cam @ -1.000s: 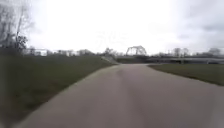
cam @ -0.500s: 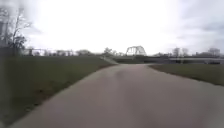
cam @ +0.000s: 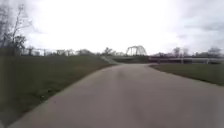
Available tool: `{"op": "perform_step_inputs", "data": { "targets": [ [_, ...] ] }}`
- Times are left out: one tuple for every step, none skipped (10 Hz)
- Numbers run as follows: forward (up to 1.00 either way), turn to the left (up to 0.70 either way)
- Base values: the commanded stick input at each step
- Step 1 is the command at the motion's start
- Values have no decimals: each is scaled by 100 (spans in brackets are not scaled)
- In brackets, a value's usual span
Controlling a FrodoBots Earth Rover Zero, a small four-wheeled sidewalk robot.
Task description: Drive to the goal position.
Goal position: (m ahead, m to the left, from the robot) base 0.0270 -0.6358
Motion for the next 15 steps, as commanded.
{"op": "perform_step_inputs", "data": {
  "targets": [
    [7, -13],
    [7, -13],
    [100, -40],
    [100, -40],
    [100, -40],
    [100, -40],
    [100, -40],
    [100, -40],
    [100, -40],
    [100, -40],
    [100, -40],
    [100, -40],
    [100, -40],
    [100, -40],
    [100, -40]
  ]
}}
